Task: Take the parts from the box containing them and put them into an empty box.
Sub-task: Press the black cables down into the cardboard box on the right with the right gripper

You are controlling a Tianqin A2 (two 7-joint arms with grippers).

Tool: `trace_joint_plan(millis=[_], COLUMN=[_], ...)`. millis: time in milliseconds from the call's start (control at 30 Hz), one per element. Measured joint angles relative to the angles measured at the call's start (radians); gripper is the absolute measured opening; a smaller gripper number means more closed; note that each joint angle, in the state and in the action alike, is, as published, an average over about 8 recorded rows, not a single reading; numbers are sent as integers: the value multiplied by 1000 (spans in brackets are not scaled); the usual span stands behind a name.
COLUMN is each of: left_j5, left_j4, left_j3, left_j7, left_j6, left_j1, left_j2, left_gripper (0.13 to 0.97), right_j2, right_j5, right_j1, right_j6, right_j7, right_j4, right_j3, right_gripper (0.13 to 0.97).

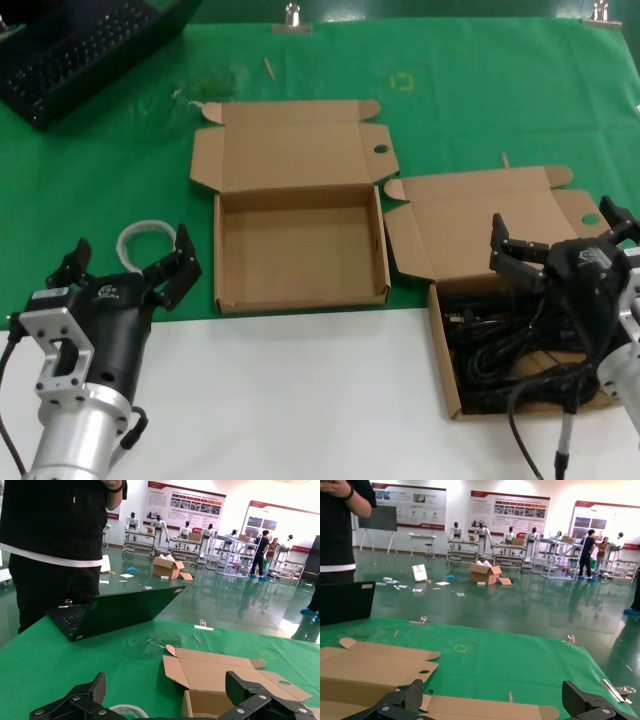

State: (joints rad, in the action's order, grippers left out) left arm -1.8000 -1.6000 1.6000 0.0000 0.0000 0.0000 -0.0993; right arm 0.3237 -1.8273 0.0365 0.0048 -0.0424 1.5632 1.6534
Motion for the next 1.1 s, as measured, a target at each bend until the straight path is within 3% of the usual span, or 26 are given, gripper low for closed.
trace_joint_plan(millis=[300,467,733,1000,1100], left_j5=[0,0,0,0,0], left_j4=[0,0,0,0,0], left_j3=[0,0,0,0,0], left_j7=[0,0,0,0,0], left_j6=[0,0,0,0,0], left_j1=[0,0,0,0,0], left_j2=[0,0,0,0,0], left_gripper=[744,657,469,298,298], right_j2=[131,236,429,557,567], right_j5=[-107,-143,-136,-63,-8], right_j1=[30,65,181,414,502], right_j6=[95,64,-221,-573,-691], right_j7=[-30,-27,-70,-191,-244], right_j4=[9,19,-4,-124,-185], right_j3=[149,217,260,345,375], right_gripper=[966,966,966,966,966])
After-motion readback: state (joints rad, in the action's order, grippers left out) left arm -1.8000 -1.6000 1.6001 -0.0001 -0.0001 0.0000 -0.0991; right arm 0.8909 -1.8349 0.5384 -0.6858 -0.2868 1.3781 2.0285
